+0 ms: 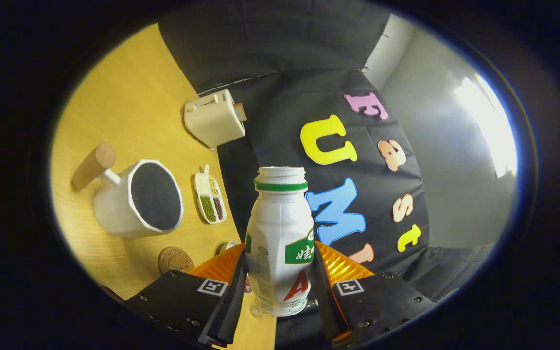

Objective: Take the bottle from table, then pour the juice into the cup, finally place the bottle on the coaster

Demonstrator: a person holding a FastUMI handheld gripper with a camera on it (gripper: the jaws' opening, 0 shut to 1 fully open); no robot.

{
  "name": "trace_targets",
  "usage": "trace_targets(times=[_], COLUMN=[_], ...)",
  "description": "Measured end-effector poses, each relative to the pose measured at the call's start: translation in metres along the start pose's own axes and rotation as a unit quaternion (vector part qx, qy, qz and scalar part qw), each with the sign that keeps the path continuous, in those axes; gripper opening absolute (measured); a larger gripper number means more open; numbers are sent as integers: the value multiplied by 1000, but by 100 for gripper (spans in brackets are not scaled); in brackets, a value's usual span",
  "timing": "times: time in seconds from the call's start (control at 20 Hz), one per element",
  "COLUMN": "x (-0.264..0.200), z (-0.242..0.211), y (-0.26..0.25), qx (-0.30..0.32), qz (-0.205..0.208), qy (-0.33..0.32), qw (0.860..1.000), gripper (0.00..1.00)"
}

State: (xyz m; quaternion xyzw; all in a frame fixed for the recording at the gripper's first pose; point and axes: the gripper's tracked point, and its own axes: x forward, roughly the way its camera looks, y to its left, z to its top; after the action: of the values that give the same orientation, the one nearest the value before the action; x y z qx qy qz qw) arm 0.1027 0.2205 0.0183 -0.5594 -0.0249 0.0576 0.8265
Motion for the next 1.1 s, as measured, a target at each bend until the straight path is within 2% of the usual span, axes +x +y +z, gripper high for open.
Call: trace_targets(times=[0.3,0.5,0.6,0.8,0.9,1.1], x=[4,13,19,29,35,42], z=[1,0,-4,-13,-16,-30], y=[6,10,12,18,26,43], qx=[93,189,251,373,419,478], qz=[22,45,60,87,101,117], qy=[1,1,2,3,2,15], qw=[995,981,966,924,902,870], gripper=[66,66,66,66,66,66])
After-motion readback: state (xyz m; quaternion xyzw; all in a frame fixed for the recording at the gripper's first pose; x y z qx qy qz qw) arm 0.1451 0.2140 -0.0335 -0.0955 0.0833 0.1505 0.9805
